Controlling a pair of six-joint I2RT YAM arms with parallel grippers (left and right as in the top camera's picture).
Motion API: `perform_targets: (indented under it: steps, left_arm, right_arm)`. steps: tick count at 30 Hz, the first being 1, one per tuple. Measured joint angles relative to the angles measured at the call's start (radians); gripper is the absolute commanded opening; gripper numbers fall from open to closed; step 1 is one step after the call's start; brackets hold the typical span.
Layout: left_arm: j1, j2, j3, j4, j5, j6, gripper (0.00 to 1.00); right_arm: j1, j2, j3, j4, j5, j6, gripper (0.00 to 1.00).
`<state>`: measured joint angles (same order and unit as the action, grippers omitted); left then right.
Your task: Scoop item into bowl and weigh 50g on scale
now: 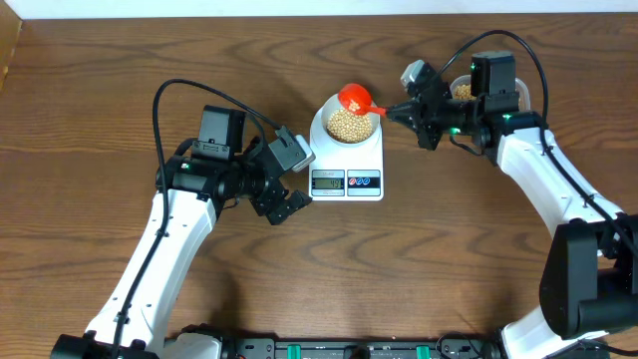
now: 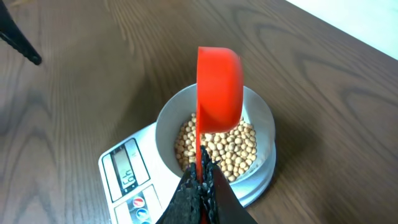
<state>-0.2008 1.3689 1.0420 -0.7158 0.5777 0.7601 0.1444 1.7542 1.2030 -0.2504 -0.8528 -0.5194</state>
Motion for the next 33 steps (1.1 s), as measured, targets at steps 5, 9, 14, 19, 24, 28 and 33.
perform_targets:
  steps: [5,9,14,19,24,28,33]
  left_arm:
    - [0.0,0.0,0.0,0.0,0.0,0.0,0.95]
    - [0.0,0.0,0.0,0.0,0.0,0.0,0.95]
    - [0.0,0.0,0.0,0.0,0.0,0.0,0.95]
    - [0.0,0.0,0.0,0.0,0.0,0.0,0.95]
    - [0.0,0.0,0.0,0.0,0.0,0.0,0.95]
    - [0.0,0.0,0.0,0.0,0.0,0.0,0.95]
    - [0.0,0.0,0.0,0.0,0.0,0.0,0.95]
  right_arm:
    - [0.0,0.0,0.0,-0.003,0.022,0.0,0.01]
    - [0.0,-0.001,0.0,-0.003,0.024,0.0,0.01]
    - [0.0,-0.001,0.0,-0.003,0.024,0.0,0.01]
    - [0.0,-0.001,0.0,-0.003,0.028,0.0,0.01]
    - [0.0,-0.001,0.0,-0.003,0.032,0.0,0.01]
    - [0.0,-0.001,0.0,-0.003,0.032,0.0,0.01]
    - [0.0,-0.001,0.0,-0.003,0.034,0.0,0.01]
